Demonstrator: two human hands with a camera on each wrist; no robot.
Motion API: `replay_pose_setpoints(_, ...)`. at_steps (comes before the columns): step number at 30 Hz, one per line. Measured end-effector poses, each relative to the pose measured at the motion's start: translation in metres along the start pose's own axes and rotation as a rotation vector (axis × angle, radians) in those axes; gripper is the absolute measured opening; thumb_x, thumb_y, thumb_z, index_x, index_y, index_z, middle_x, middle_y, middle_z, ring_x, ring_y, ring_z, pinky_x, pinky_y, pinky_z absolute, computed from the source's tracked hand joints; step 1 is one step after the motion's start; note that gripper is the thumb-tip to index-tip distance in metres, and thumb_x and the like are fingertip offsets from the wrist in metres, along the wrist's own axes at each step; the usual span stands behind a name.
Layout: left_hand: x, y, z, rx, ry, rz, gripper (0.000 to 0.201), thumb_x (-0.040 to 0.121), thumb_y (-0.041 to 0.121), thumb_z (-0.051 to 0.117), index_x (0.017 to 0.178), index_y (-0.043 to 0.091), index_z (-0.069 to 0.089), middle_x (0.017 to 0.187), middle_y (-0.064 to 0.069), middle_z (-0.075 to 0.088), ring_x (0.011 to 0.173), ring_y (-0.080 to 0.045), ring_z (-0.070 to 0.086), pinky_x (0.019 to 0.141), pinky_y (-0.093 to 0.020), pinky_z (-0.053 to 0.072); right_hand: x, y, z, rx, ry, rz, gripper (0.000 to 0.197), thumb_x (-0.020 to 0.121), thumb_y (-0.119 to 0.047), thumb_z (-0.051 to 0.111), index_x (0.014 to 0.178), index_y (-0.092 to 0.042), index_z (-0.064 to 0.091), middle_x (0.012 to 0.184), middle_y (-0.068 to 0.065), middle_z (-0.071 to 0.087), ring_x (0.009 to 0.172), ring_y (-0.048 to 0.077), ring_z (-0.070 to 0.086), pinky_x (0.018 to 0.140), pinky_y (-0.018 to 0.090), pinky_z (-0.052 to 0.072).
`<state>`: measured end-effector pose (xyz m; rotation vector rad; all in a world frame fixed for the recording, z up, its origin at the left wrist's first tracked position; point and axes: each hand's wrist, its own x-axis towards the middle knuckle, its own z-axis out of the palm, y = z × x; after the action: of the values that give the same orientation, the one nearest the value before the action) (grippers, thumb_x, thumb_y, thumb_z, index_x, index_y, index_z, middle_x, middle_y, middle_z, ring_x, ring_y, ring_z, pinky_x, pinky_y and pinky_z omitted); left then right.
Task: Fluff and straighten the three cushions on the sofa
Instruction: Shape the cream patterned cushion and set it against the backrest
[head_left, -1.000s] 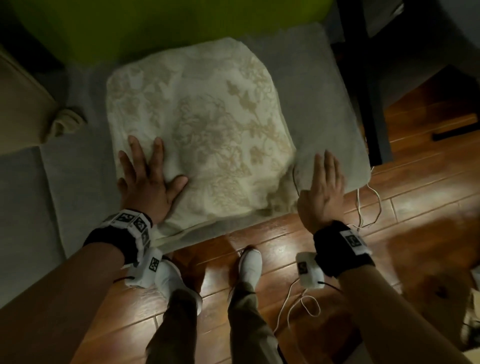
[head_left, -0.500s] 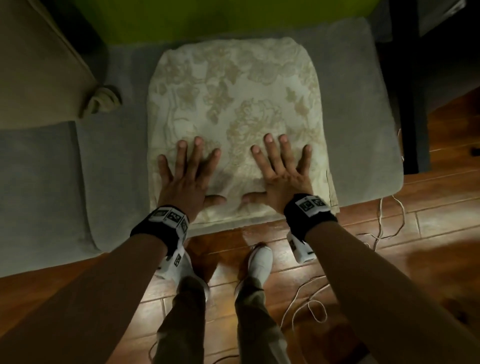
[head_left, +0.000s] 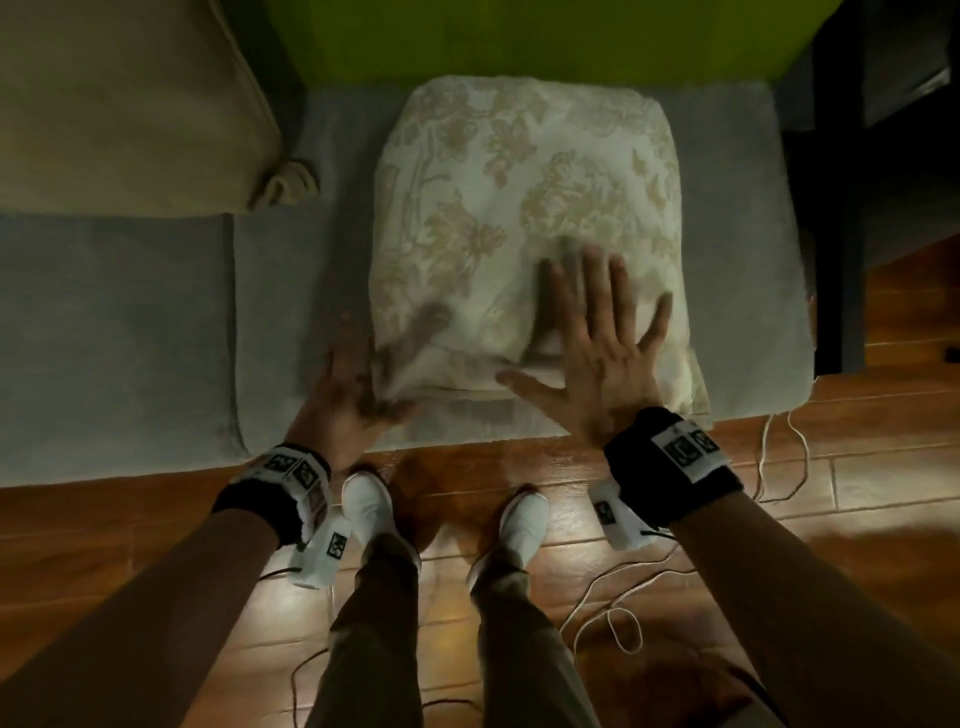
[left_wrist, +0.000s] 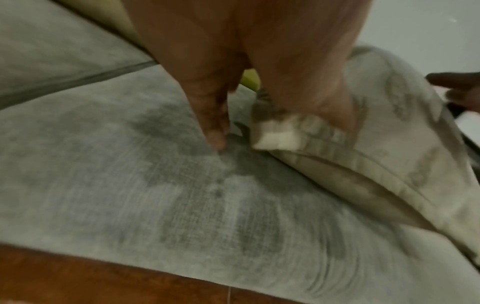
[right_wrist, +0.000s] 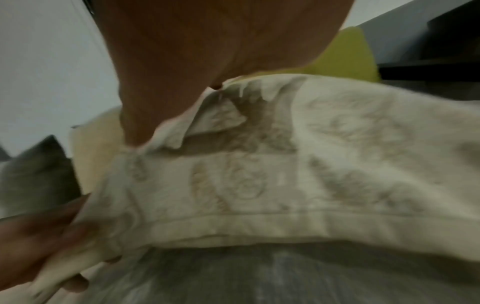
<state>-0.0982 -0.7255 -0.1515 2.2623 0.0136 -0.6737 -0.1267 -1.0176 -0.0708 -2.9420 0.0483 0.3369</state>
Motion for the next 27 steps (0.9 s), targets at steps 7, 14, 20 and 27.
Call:
replay_pose_setpoints(7, -0.008, -0.008, -0.020, -0.258, -0.048, -0.153, 0.028, 0.093, 0.043, 0.061, 0.111, 0.023, 0.059, 0.093, 0.000, 0.066, 0.077, -0.016, 0.067, 0.057, -0.023, 0.055, 0.038, -0.075, 0.045, -0.160, -0.062, -0.197, 0.095, 0.093, -0.064, 0.052, 0.160, -0.040, -0.010, 0.168, -0.002, -0.025, 0.154, 0.031, -0.023, 0.110, 0.078, -0.010)
replay_pose_setpoints(14, -0.018, -0.065, -0.046, -0.219, 0.124, -0.258, 0.036, 0.087, -0.006, 0.059, 0.084, 0.030, 0.057, 0.079, -0.005, 0.063, 0.073, -0.028, 0.065, 0.058, -0.028, 0.057, 0.029, -0.061, 0.072, -0.243, -0.092, -0.124, 0.105, 0.088, -0.073, 0.052, 0.158, -0.041, -0.019, 0.165, -0.003, -0.033, 0.154, 0.032, -0.023, 0.110, 0.079, -0.008)
replay_pose_setpoints(20, -0.013, -0.070, -0.075, -0.062, 0.058, -0.104, 0.043, 0.091, 0.027, 0.067, 0.130, 0.017, 0.053, 0.124, -0.008, 0.059, 0.109, -0.026, 0.061, 0.088, -0.035, 0.050, 0.010, -0.078, 0.058, -0.338, -0.152, -0.387, 0.093, 0.085, -0.049, 0.067, 0.160, -0.044, 0.014, 0.170, -0.003, -0.016, 0.154, 0.038, -0.020, 0.104, 0.084, -0.013)
replay_pose_setpoints(27, 0.009, 0.045, -0.037, 0.258, 0.201, 0.594, 0.065, 0.095, 0.043, 0.056, 0.151, 0.015, 0.037, 0.162, -0.019, 0.019, 0.148, -0.034, 0.020, 0.118, -0.044, 0.026, -0.007, -0.072, 0.038, 0.383, 0.425, -0.362, 0.040, 0.090, -0.007, 0.066, 0.129, -0.014, 0.066, 0.147, 0.011, 0.054, 0.146, 0.032, 0.040, 0.114, 0.065, 0.032)
